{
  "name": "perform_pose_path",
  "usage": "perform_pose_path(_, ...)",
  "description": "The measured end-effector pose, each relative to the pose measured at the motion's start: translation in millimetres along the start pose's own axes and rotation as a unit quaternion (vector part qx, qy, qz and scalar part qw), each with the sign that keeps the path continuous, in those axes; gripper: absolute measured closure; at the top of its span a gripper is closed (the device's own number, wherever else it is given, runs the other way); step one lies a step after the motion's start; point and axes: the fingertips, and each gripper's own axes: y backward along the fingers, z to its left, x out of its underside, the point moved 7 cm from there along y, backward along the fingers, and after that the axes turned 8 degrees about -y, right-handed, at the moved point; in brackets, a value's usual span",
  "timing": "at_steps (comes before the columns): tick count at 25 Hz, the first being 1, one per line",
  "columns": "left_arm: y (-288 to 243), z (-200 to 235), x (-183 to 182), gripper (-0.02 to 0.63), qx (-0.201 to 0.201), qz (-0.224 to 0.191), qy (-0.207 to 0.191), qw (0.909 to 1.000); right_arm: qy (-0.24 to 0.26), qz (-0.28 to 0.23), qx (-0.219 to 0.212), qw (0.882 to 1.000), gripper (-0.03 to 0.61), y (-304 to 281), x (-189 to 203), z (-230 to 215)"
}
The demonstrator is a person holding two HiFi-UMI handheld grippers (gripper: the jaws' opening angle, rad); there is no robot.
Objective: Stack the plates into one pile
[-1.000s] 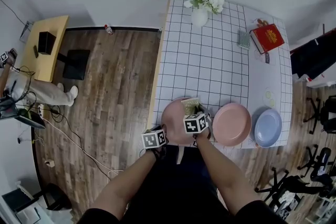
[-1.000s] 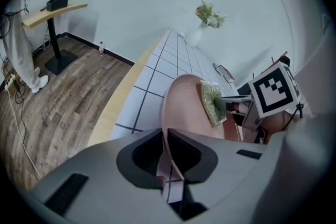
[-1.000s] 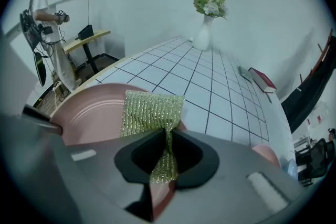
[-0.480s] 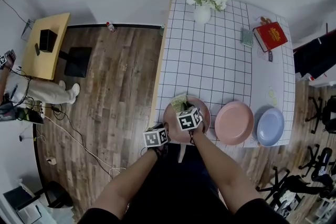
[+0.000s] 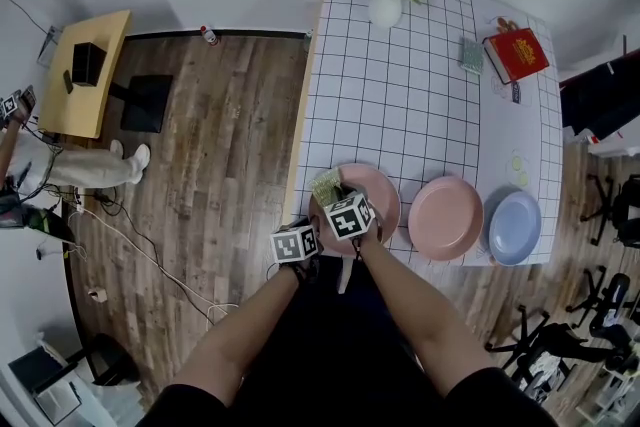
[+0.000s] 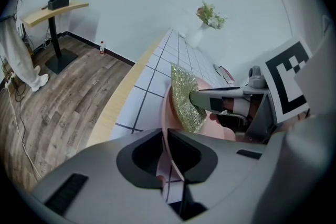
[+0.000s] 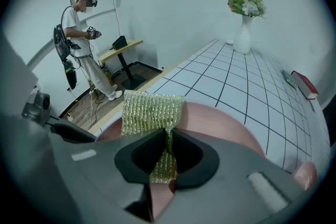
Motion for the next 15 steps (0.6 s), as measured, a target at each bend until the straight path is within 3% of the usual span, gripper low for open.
perform_pose_path(7, -1.2, 0.0, 0.5, 0.591, 0.0, 0.0, 0.004, 1.0, -0.004, -0.001, 0.014, 1.0, 0.522, -0.1, -0.5, -4.5)
perform_pose_path(15, -0.8, 0.9, 1.8, 0.591, -0.001, -0.003, 0.011, 0.9999, -0.039, -0.003, 0.057, 0.998, 0.522, 7.1, -2.7, -38.4)
